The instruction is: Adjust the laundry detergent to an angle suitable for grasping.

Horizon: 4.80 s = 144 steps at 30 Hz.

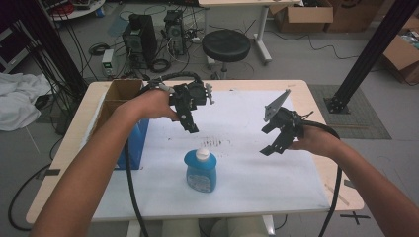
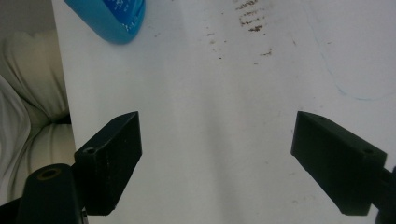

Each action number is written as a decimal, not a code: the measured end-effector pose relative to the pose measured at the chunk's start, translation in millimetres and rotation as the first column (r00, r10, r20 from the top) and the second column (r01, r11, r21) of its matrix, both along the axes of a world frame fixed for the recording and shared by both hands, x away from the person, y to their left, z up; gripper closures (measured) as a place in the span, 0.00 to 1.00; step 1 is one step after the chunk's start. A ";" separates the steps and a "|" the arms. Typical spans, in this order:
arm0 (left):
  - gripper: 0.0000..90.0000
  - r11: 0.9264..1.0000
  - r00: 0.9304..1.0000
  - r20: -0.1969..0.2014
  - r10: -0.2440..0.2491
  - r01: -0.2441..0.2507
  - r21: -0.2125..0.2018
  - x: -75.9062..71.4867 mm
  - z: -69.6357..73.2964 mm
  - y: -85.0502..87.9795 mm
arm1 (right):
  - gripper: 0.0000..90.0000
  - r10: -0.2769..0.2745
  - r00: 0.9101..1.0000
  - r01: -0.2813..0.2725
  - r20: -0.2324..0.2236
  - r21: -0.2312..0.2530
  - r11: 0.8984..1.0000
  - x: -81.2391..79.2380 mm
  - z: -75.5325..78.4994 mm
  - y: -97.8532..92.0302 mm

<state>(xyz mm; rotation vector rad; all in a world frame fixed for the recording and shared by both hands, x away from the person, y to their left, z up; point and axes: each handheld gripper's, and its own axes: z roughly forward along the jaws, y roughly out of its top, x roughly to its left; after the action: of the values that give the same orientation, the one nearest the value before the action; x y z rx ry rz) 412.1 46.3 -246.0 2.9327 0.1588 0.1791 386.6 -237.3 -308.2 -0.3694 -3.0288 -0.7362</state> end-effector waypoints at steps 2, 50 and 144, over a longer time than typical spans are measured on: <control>0.22 1.000 1.000 0.002 -0.001 0.001 0.000 0.2 -0.4 0.2 | 0.18 0.001 1.000 -0.001 0.002 0.003 1.000 -4.4 -1.9 1.0; 0.22 1.000 1.000 0.014 -0.003 0.003 0.001 2.7 -2.5 2.3 | 0.17 -0.124 0.992 0.101 0.026 0.430 0.897 -74.4 -60.6 10.6; 0.23 1.000 1.000 0.011 0.001 -0.001 0.004 6.8 -8.3 7.7 | 0.22 -0.259 0.957 0.100 0.130 0.690 0.717 -97.9 -101.5 127.0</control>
<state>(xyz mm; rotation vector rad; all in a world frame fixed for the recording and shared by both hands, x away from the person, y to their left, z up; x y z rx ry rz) 418.9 54.0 -254.3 2.9354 0.1589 0.1966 288.7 -110.3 -409.7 -0.5854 -2.6285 -1.9256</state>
